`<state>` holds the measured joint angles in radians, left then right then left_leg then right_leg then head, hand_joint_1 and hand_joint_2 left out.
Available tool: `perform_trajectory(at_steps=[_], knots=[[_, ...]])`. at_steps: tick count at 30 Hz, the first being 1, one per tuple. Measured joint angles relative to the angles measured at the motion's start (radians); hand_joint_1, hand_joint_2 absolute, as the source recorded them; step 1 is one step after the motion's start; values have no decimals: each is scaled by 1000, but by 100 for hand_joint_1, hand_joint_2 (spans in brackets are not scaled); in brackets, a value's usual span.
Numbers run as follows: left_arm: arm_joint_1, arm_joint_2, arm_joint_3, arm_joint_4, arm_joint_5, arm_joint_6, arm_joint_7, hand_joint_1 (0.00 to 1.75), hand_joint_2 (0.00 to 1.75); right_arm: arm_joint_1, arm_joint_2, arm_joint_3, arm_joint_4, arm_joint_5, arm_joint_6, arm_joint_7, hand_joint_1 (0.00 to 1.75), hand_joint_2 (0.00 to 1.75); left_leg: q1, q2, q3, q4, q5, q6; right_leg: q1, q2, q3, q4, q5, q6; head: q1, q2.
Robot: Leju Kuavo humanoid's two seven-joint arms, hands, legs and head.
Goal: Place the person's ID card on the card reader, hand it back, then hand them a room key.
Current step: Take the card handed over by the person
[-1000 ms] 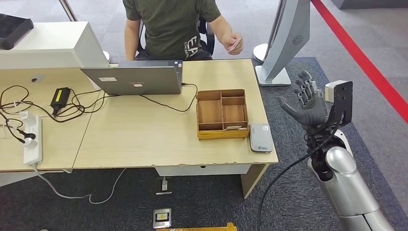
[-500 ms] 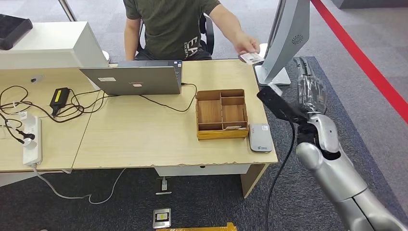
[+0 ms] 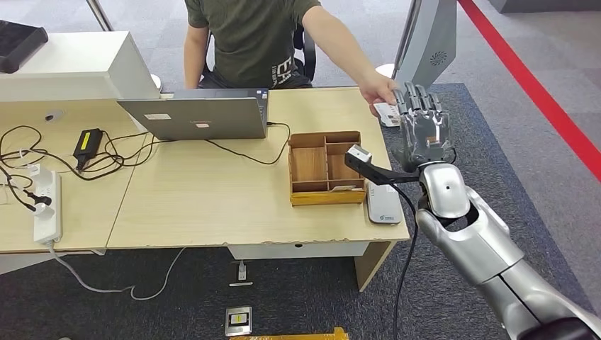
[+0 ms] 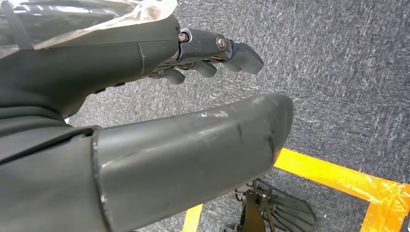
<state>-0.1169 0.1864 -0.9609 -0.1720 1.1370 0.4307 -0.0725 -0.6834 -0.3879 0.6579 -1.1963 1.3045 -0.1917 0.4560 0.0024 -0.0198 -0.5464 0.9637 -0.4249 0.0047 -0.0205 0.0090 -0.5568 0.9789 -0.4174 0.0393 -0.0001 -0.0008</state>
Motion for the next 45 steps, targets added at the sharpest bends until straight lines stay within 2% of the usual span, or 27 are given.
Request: perform_trajectory(at_steps=[8, 16, 34, 35, 38, 39, 45], knots=[[0, 0, 0, 0, 0, -2, 0, 0, 0, -3, 35, 9, 57, -87, -11, -30, 0, 175, 0, 0, 0, 0, 0, 0, 0, 0, 0, 0, 0, 0, 0, 0], [1, 1, -5, 0, -3, -3, -3, 0, 0, -3, 53, 9, 86, -78, -11, -30, 0, 175, 0, 0, 0, 0, 0, 0, 0, 0, 0, 0, 0, 0, 0, 0], [5, 1, -7, 0, -3, -5, -5, 0, 0, -2, 53, 9, 97, -70, -9, -30, 0, 175, 0, 0, 0, 0, 0, 0, 0, 0, 0, 0, 0, 0, 0, 0], [5, 1, -7, 0, -3, -5, -5, 0, 0, -2, 53, 9, 97, -70, -8, -30, 17, 175, 0, 0, 0, 0, 0, 0, 0, 0, 0, 0, 0, 0, 0, 0], [5, 1, -7, 0, -4, -5, -5, 0, 0, -2, 53, 9, 97, -70, -6, -31, 147, 175, 0, 0, 0, 0, 0, 0, 0, 0, 0, 0, 0, 0, 0, 0], [5, 1, -7, 0, -4, -5, -5, 0, 0, -3, 53, 9, 97, -72, -4, -33, 175, 175, 0, 0, 0, 0, 0, 0, 0, 0, 0, 0, 0, 0, 0, 0], [6, 1, -8, 0, -7, -4, -3, 0, 0, -2, 49, 7, 96, -91, 17, -45, 175, 175, 0, 0, 0, 0, 0, 0, 0, 0, 0, 0, 0, 0, 0, 0]])
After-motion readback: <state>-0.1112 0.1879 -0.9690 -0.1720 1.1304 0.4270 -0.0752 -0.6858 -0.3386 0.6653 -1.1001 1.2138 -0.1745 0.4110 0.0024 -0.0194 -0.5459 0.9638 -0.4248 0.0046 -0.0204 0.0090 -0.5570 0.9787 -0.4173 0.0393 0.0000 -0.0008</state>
